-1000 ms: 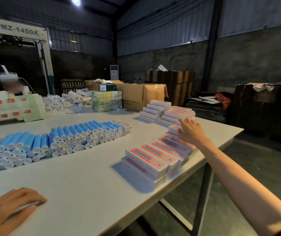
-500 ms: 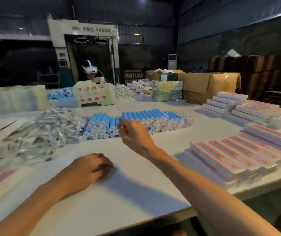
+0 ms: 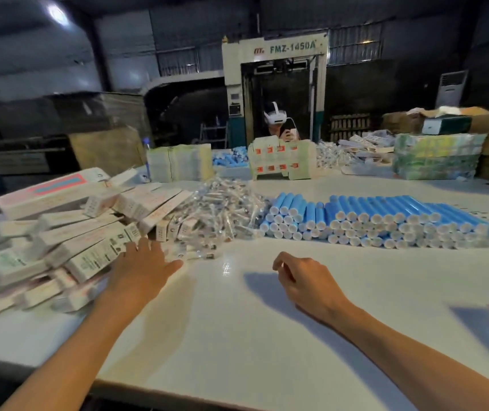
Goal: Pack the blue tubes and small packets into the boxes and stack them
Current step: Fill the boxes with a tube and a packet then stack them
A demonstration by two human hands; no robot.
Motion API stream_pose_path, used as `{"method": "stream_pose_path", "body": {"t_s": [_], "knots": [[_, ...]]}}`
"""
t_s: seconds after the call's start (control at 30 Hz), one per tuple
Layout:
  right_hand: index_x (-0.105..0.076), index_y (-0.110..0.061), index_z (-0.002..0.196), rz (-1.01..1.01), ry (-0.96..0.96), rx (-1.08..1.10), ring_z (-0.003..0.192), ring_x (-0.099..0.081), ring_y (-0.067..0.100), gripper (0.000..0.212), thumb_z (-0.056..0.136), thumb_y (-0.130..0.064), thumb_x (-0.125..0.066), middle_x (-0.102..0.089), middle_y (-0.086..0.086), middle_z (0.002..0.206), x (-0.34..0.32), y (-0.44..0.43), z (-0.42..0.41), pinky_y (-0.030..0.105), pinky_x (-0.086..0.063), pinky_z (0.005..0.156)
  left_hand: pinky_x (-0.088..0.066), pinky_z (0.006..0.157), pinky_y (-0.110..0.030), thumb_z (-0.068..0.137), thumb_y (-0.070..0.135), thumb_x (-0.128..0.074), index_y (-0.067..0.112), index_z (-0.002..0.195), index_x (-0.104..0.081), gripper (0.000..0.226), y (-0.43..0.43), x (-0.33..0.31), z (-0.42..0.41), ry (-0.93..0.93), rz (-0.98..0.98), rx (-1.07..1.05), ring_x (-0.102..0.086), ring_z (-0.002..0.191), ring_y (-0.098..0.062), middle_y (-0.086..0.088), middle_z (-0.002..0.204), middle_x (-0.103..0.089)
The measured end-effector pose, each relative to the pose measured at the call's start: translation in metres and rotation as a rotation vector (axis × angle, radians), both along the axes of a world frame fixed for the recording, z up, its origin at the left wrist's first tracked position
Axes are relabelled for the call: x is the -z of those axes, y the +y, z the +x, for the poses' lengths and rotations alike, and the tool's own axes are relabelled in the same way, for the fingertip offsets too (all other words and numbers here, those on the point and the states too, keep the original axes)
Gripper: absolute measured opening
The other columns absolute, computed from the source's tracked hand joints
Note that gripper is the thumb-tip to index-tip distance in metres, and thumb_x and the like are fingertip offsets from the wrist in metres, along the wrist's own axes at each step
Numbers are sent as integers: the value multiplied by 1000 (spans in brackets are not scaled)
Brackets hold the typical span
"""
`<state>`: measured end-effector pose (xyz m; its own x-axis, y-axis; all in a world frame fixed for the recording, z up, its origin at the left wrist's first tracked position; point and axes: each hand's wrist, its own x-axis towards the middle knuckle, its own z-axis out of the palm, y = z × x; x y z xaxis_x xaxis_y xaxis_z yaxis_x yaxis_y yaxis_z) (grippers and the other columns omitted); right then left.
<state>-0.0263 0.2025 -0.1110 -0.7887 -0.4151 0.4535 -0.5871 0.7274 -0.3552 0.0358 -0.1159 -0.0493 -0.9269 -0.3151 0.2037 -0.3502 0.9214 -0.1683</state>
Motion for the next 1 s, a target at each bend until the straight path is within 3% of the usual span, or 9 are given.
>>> {"method": "stream_pose_path", "body": {"t_s": [0.13,0.23,0.33,0.43,0.57,0.63,0.8,0.9,1.0], "knots": [[-61,-29,109,-41,-32,-25,77,-60,20,18,101,-22,-47,-70,-7,84,-1,1,-1,39,-50,71,-41,108,-36,98,83,-23,18,148,-43,85,-5,20,8,-20,-190,-30,-43,136,-28,-9,150,-44],[-63,-29,107,-96,-56,-25,69,-58,14,17,101,-21,-49,-66,-9,73,-1,4,-3,38,-51,70,-41,106,-39,99,76,-41,23,157,-35,79,-4,31,7,56,-190,17,-43,132,-30,-11,149,-41],[-64,-30,104,-123,-74,-29,66,-58,11,17,101,-21,-50,-65,-10,71,-1,5,-5,37,-52,69,-45,98,-45,97,65,-60,15,133,-66,62,-2,40,8,143,-243,53,-53,121,-35,-14,136,-54],[-66,-30,104,-137,-88,-38,67,-58,9,18,100,-20,-51,-63,-12,72,-1,4,-6,36,-50,69,-44,101,-43,102,68,-44,15,125,-73,65,-5,46,4,89,-306,6,-54,123,-33,-12,141,-54],[-67,-29,104,-152,-100,-50,71,-59,9,19,100,-20,-51,-66,-12,79,-2,4,-6,35,-51,70,-41,102,-36,111,56,-34,21,139,-59,51,-10,37,-4,4,-424,4,-45,130,-26,-7,146,-42],[-68,-28,104,-171,-117,-41,73,-60,12,19,99,-19,-51,-68,-10,80,-4,4,-4,37,-52,73,-44,98,-34,112,51,-33,20,137,-58,47,-6,27,-8,-3,-376,15,-51,124,-23,-4,137,-52],[-70,-25,101,-351,-164,51,78,-66,15,20,95,-13,-55,-70,-8,85,-19,4,-4,41,-56,76,-47,65,-38,109,53,-44,23,99,-49,32,19,-5,-21,148,458,228,-67,80,-22,-2,89,-67],[-71,-18,105,-448,-174,152,84,-68,18,20,93,-11,-56,-71,-3,93,-41,11,-22,42,-59,80,-62,78,-45,111,37,-53,17,119,-59,22,53,-13,-41,279,1034,406,-79,82,-23,-3,100,-78],[-69,-8,111,-403,-115,305,93,-65,27,24,93,-8,-54,-72,7,102,-65,26,-55,44,-56,83,-66,69,-42,111,30,-54,8,133,-61,31,86,-15,-61,380,1480,501,-80,79,-26,-8,100,-81]]}}
